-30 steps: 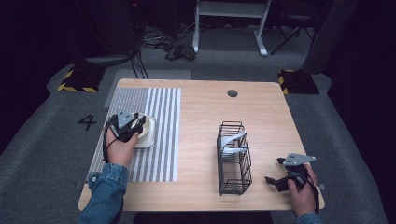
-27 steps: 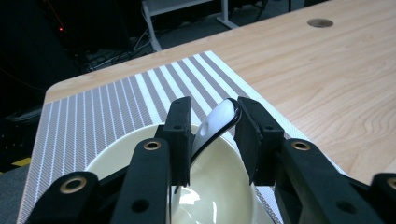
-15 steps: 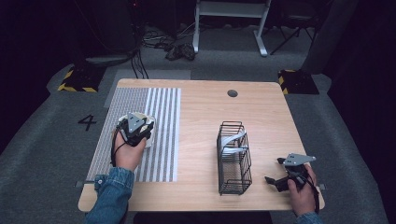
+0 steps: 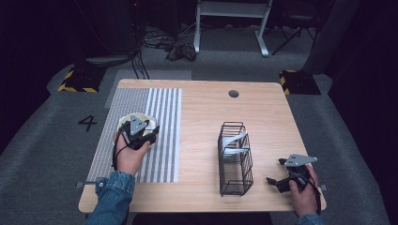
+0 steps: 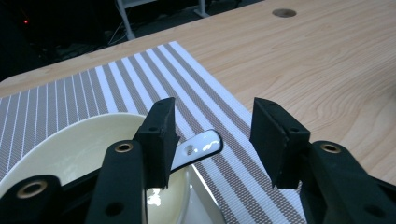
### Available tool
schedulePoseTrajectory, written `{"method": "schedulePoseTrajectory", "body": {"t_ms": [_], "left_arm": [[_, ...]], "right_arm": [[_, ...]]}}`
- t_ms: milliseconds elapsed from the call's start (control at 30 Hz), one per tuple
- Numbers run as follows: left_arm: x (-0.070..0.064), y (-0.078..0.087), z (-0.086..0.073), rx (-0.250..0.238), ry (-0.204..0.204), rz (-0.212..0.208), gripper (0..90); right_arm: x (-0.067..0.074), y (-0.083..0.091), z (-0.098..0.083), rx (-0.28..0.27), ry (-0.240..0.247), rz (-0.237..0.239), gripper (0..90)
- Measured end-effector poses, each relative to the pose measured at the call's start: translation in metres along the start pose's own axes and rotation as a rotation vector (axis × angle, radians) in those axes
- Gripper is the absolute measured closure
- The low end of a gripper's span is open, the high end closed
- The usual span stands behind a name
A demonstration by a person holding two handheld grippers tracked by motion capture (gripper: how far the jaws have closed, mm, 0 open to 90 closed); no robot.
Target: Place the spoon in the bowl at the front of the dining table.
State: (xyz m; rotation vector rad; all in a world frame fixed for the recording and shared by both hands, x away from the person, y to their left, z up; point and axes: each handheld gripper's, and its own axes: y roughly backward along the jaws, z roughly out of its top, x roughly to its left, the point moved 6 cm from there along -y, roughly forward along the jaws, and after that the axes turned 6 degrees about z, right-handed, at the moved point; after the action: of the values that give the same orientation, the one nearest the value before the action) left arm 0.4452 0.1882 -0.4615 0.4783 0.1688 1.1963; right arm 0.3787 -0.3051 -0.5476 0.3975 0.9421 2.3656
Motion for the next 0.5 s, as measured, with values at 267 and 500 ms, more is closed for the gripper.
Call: {"method": "schedulePoseTrajectory", "body": {"t_ms": [267,500], "left_arm": [[-0.008,0.02,0.013,-0.028,0.005,-0.022,43.8],[-0.013,0.032,0.019,-0.025,0.039,-0.068,40.8]], "right_arm": [[0.0,0.0,0.0,0.0,0.0,0.0,0.5],[0.0,0.0,0.0,0.0,0.0,0.0,0.5]]}}
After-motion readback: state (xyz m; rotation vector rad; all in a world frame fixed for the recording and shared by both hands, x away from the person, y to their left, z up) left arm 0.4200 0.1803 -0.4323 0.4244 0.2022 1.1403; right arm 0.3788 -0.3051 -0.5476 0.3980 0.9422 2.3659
